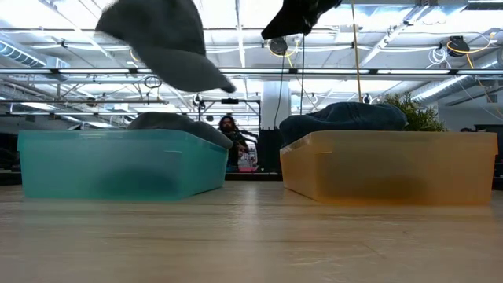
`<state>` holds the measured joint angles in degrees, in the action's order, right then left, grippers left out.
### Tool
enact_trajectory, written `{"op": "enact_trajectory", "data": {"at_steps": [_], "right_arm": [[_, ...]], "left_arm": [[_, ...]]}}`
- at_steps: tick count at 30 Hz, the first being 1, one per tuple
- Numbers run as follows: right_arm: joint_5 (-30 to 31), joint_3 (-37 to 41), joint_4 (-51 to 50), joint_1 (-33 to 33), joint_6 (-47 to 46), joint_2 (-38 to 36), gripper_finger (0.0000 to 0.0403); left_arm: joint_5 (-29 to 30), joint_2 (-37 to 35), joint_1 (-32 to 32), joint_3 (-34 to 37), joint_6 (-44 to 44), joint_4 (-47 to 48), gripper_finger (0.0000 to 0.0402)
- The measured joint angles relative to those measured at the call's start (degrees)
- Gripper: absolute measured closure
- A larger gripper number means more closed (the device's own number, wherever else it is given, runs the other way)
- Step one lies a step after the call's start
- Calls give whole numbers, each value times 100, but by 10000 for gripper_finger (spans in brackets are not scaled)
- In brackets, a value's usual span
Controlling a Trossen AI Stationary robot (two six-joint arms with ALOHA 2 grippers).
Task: Pick & Place hat
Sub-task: Put the gray cap into the light blue bin
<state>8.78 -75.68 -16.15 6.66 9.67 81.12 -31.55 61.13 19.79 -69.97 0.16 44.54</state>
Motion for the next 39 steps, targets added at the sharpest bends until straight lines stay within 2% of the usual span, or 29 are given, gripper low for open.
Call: {"op": "enact_trajectory", "data": {"at_steps": [4,6,13,16,22,35,39], "right_arm": [[-2,0,-1,0,4,0,362],[-2,0,-3,0,2,0,363],[-2,0,-3,0,2,0,366],[-2,6,1,0,2,0,367],[11,213,141,2,64,0,367],[13,358,264,2,64,0,370],[13,358,268,3,63,0,371]], "left_arm": [[-172,301,-534,-86,-1315,1258,396],[-234,458,-786,-86,-1843,1582,394],[900,937,-1551,-88,-3040,1536,393],[1162,1138,-1747,-88,-3562,1536,393],[1827,1270,-1910,-88,-4198,1532,391],[2020,1264,-2075,-689,-4705,1488,396],[2450,1269,-2116,-689,-4797,1540,396]]}}
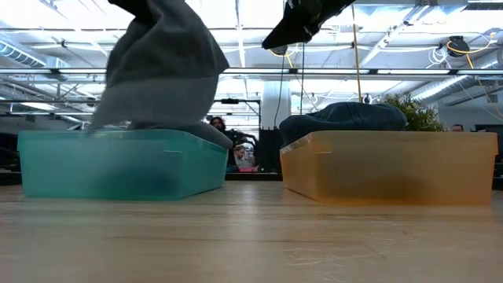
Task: Pick & Place hat
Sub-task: Put the gray cap into the light blue bin
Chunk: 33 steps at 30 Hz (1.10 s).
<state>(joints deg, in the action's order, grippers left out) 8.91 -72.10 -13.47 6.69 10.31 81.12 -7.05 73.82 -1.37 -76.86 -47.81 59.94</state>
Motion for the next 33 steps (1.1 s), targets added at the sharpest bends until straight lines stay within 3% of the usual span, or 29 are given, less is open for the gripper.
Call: {"op": "enact_trajectory", "data": {"at_steps": [5,23,29,33], "right_arm": [[0,0,9,1,0,0,371],[2,0,22,-1,0,0,374],[4,0,20,1,0,0,374],[2,0,13,0,0,0,373]], "left_arm": [[262,0,11,0,-86,0,394],[74,478,-26,71,667,372,397],[479,717,-26,79,1030,456,391],[1066,751,13,79,1810,353,386]]}}
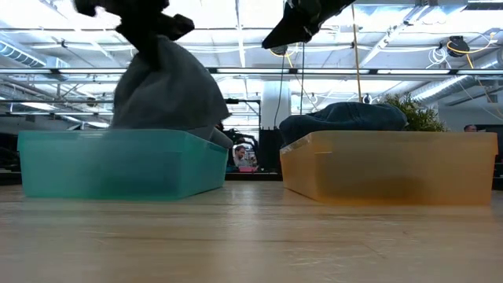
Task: Pick & Place hat
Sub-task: Put the gray cap into the light blue bin
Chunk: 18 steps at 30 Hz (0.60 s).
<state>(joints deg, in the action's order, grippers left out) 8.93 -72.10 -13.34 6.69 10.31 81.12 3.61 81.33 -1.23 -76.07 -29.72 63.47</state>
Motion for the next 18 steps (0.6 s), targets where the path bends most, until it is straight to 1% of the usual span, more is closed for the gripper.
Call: {"op": "enact_trajectory", "data": {"at_steps": [2,3,4,6,10,14,16,18], "right_arm": [[0,0,-10,0,0,0,373],[0,0,-15,0,0,0,373],[0,0,-13,-2,0,0,374],[0,0,-13,-1,0,0,375],[0,0,-13,0,0,0,374],[0,0,-13,-2,0,0,374],[0,0,-14,-1,0,0,375],[0,0,-15,0,0,0,375]], "left_arm": [[616,-5,4,-24,675,-88,376],[857,-5,4,-31,969,-90,368],[972,-5,5,-31,1161,-80,357],[977,-5,9,-31,1307,-80,332],[756,-5,-9,-33,1488,-47,271],[720,-7,-7,-35,1381,-30,216],[911,-7,-7,-35,1179,-30,193],[1314,-7,-9,-37,1025,-32,174]]}}
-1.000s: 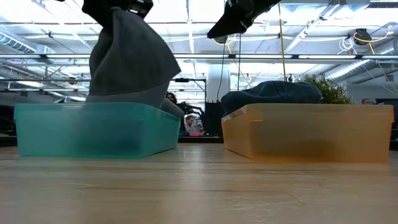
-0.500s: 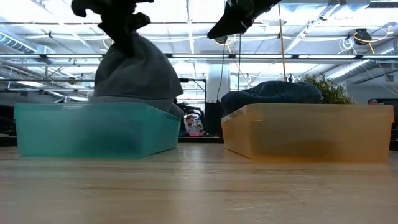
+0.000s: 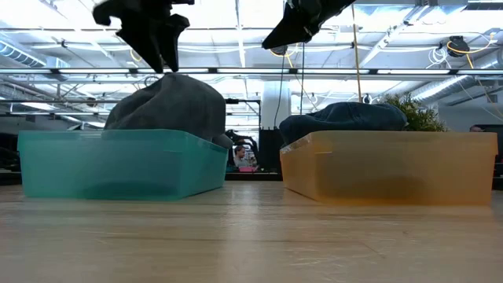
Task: Pick & Place hat
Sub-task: Put the gray cap into the light blue bin
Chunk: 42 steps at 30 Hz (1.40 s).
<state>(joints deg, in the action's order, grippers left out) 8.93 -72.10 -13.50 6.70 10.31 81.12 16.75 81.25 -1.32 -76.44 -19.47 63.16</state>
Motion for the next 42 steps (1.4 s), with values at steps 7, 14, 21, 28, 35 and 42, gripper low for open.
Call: {"op": "enact_trajectory", "data": {"at_steps": [7,14,21,28,35,42], "right_arm": [[0,0,0,0,0,0,371],[1,0,-4,0,60,0,375],[2,2,-2,0,107,0,374],[0,2,9,0,109,0,374],[0,2,87,0,93,0,376],[0,2,131,-2,90,0,374]], "left_arm": [[1711,-9,-6,-2,75,-1,136],[509,-77,-318,-13,678,-48,149],[-665,83,-1005,516,541,-304,259],[-584,315,-929,1349,862,-949,388],[-704,310,-739,1956,614,-2084,396],[-799,310,-361,2400,657,-2530,388]]}}
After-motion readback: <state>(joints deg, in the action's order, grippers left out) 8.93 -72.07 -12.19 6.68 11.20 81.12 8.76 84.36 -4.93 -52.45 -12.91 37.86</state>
